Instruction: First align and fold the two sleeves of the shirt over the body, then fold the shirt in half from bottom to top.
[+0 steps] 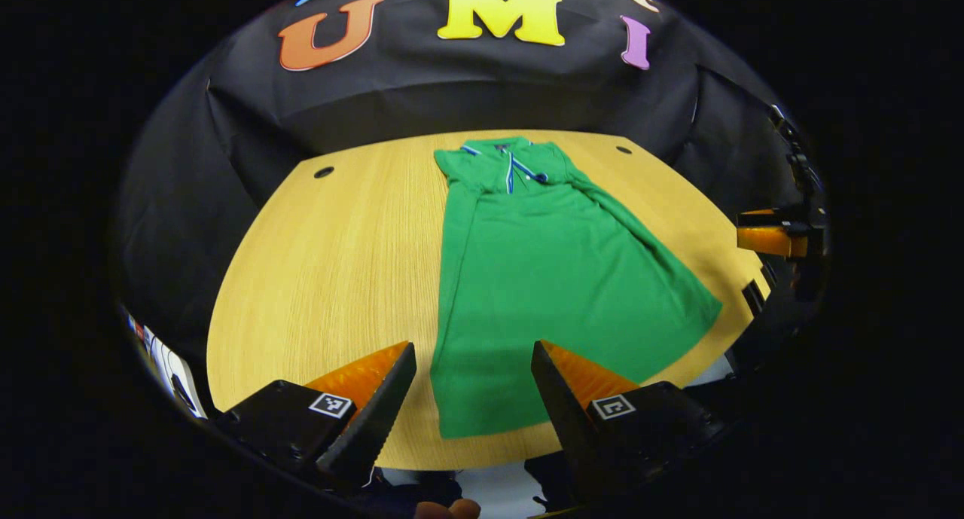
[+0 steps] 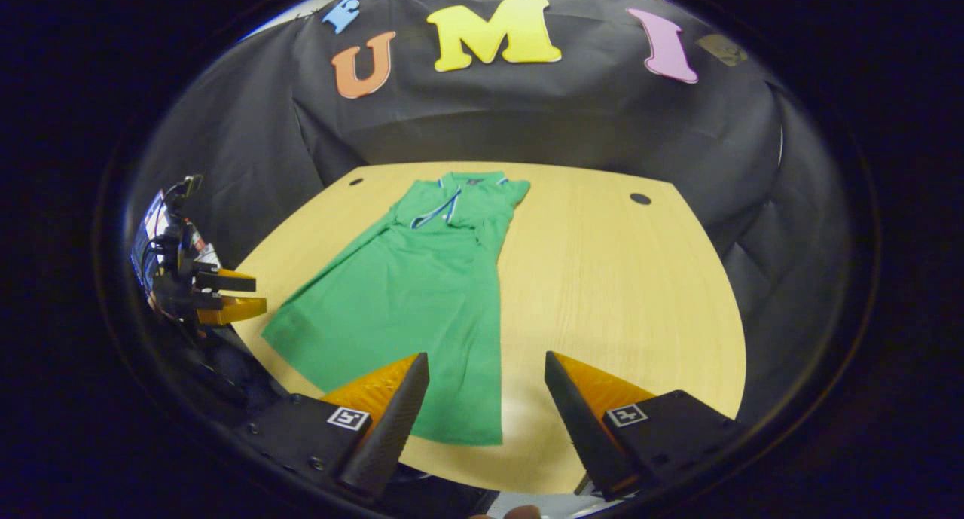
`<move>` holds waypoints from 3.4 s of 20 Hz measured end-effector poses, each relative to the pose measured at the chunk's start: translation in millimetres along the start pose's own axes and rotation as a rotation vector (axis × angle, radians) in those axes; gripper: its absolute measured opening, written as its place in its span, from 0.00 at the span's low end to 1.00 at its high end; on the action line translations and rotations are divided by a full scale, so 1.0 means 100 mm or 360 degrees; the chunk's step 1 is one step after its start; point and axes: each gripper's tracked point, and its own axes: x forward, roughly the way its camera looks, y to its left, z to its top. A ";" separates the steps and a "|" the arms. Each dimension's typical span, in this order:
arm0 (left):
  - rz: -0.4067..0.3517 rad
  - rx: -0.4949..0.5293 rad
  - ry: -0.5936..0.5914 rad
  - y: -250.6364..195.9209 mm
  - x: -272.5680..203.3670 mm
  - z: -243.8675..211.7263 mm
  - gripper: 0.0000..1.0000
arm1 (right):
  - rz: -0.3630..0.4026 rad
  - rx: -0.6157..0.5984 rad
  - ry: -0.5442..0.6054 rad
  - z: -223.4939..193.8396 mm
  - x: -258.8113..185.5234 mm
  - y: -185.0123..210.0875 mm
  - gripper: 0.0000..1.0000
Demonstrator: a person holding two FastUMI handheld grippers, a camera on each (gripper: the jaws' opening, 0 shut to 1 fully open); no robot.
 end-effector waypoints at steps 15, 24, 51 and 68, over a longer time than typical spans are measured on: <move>-0.0040 0.0056 0.0201 0.08 0.21 -0.72 0.99 | -0.0113 -0.0178 0.0410 -0.95 0.41 0.02 0.98; 0.0026 -0.0034 0.0163 0.07 0.26 -0.71 1.00 | -0.0054 -0.0197 0.0460 -0.94 0.45 0.06 0.91; -0.0377 -0.0170 -0.0044 -0.06 -0.01 0.49 0.04 | 0.0145 0.0247 0.0239 0.29 0.30 0.06 0.01; -0.0414 -0.0230 -0.0449 0.35 0.35 2.33 0.04 | 0.0158 0.0347 -0.0139 2.06 0.69 -0.29 0.04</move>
